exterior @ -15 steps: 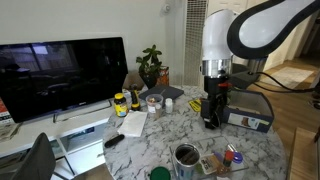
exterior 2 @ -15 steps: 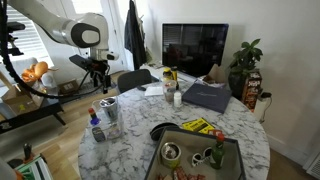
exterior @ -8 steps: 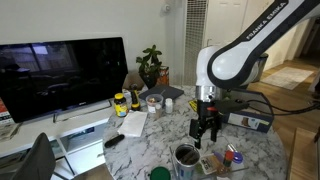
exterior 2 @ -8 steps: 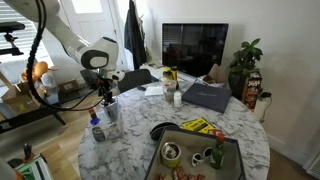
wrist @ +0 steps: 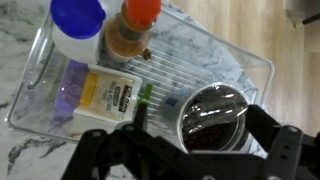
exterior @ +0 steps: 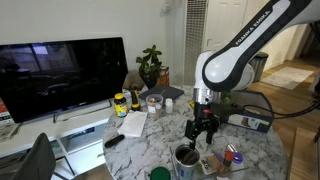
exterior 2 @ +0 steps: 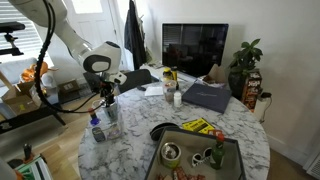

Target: Remove the metallic cup from the crisper drawer and put it on the table next to the frost flex cup

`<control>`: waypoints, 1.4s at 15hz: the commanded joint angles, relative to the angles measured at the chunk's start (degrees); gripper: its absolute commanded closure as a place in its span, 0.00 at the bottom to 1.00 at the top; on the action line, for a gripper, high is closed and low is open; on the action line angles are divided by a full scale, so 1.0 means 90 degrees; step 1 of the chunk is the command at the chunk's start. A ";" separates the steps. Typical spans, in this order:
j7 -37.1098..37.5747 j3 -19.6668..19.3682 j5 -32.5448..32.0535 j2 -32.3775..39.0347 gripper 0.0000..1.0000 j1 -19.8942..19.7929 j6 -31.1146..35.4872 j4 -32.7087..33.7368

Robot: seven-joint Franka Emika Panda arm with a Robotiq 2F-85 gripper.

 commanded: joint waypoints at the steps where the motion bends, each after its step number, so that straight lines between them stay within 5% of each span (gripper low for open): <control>1: -0.0691 0.0098 0.0805 0.0366 0.23 -0.0179 0.0508 0.0076; 4: -0.1045 0.0089 0.1185 0.0574 0.35 -0.0254 0.0705 0.0140; 12: -0.1282 0.0079 0.1190 0.0950 0.98 -0.0333 0.0563 0.0407; 21: -0.1836 0.0174 0.1307 -0.0404 0.98 -0.0465 0.0123 -0.0429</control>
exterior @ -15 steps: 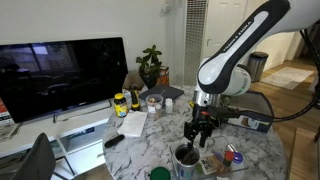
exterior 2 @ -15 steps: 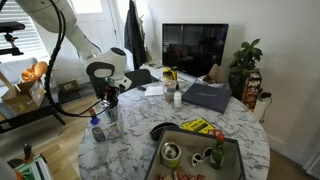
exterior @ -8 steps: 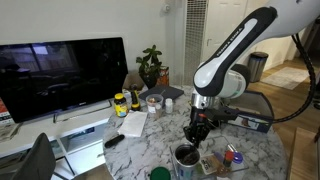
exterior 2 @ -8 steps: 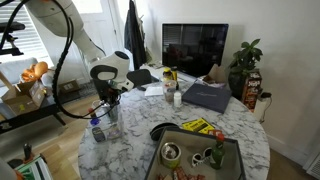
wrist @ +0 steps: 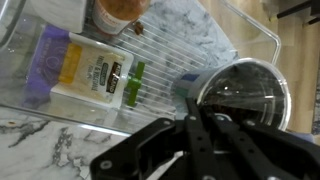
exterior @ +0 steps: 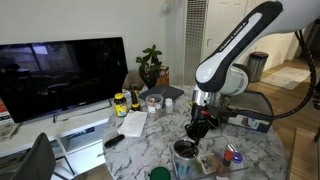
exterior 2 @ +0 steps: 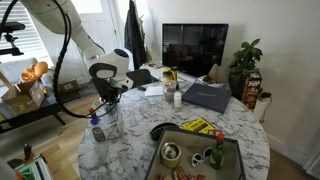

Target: Remove the metallic cup from the crisper drawer and put it on the table next to the frost flex cup

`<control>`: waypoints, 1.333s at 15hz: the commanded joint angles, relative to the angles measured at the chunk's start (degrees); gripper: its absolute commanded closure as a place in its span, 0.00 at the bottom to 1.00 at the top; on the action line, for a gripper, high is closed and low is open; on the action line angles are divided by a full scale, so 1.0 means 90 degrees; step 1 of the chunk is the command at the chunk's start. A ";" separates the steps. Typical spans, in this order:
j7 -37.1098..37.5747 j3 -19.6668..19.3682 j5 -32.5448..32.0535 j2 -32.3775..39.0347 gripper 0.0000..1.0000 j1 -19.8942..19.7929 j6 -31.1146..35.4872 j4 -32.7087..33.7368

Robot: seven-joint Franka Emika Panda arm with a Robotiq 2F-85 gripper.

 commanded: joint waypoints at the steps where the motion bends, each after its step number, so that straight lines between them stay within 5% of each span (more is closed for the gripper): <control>1: -0.0194 0.0047 0.0119 -0.1162 0.98 -0.0078 -0.0466 -0.0735; 4: -0.0307 -0.0037 0.0106 -0.2223 0.98 0.0028 -0.0680 -0.1347; 11: -0.0089 -0.0380 0.0874 -0.3949 0.98 0.0243 0.0364 -0.1906; 15: 0.1145 -0.0460 -0.0245 -0.2910 0.98 -0.0236 0.0798 -0.1197; 16: 0.0681 -0.0589 0.0134 -0.3544 0.94 0.0092 0.0753 -0.1536; 20: 0.1917 -0.0490 -0.0319 -0.2598 0.98 -0.0169 0.1102 -0.1039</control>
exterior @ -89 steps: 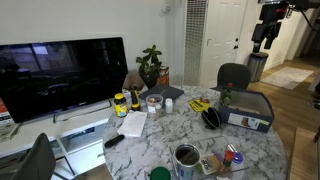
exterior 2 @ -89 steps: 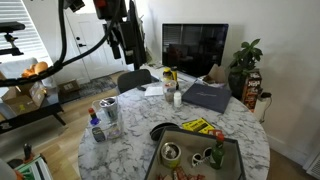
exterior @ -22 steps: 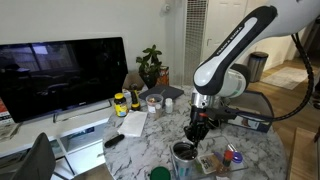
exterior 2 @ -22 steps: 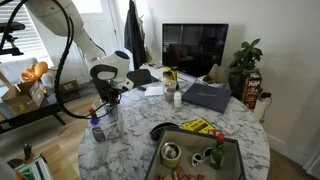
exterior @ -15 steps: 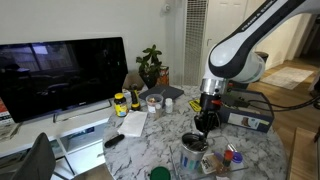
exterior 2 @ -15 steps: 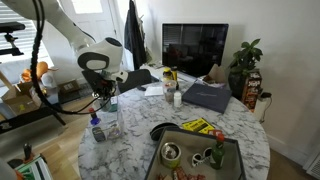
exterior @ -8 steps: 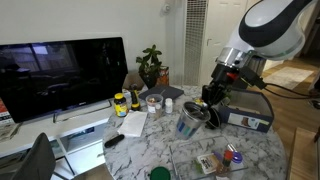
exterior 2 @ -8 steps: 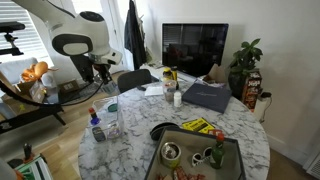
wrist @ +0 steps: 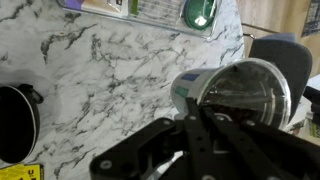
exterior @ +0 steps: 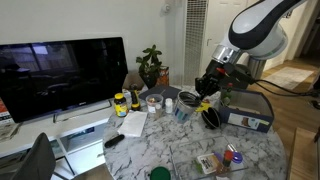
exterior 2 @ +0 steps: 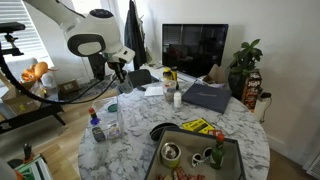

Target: Remove the metallic cup from the crisper drawer and put it on the table next to the frost flex cup

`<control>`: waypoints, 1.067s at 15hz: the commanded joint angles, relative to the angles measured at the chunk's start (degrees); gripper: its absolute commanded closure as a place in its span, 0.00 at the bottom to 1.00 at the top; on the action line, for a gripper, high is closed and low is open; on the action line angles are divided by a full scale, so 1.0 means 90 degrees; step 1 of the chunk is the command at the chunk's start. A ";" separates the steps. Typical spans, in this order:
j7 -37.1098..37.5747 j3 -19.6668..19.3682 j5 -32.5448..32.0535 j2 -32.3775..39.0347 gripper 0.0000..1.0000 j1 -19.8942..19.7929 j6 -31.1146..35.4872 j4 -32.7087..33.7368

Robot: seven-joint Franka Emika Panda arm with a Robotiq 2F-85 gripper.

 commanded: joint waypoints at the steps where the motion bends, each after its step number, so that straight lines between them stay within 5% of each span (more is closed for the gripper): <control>1: 0.1354 0.0034 -0.0340 0.0433 0.98 0.0019 0.0534 0.0300; 3: 0.2346 0.0426 -0.1429 0.0852 0.98 -0.0677 0.0766 0.0493; 6: 0.3887 0.0745 -0.3128 0.1331 0.98 -0.1367 0.0144 0.0937; 7: 0.4356 0.0099 -0.3664 0.1474 0.98 -0.0760 -0.0313 0.1243; 8: 0.4819 0.0126 -0.4114 0.1861 0.98 -0.0577 -0.0669 0.1829; 12: 0.4792 0.0174 -0.3795 0.2894 0.98 0.0137 -0.2344 0.3474; 16: 0.5166 -0.0059 -0.4150 0.3989 0.98 0.0877 -0.2164 0.4639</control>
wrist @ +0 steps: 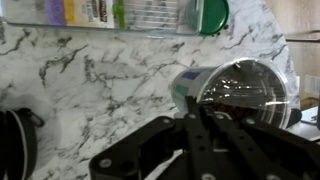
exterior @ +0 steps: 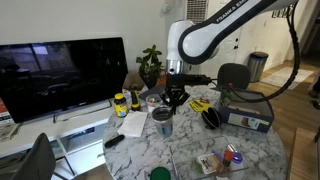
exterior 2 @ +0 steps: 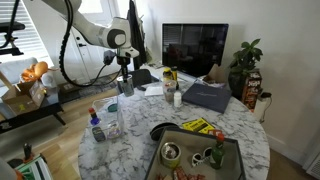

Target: Remove the metallic cup from the crisper drawer and put it on the table next to the frost flex cup

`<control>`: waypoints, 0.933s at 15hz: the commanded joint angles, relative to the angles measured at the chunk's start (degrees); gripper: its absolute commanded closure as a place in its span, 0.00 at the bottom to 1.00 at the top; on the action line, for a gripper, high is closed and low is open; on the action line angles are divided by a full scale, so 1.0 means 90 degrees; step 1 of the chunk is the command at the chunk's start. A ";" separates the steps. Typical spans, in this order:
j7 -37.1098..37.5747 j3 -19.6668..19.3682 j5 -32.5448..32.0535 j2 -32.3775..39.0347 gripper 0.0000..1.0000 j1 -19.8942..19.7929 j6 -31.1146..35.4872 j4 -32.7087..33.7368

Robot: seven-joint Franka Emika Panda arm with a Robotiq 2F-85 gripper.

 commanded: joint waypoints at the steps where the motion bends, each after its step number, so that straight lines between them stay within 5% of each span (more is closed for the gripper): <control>1: 0.0540 -0.0443 -0.0450 0.1065 0.98 0.0634 0.0280 0.1064; 6: 0.1190 -0.0963 -0.0259 0.1822 0.98 0.0794 0.1099 0.1557; 14: 0.1100 -0.0700 0.1417 0.2341 0.98 0.0039 0.1369 0.2114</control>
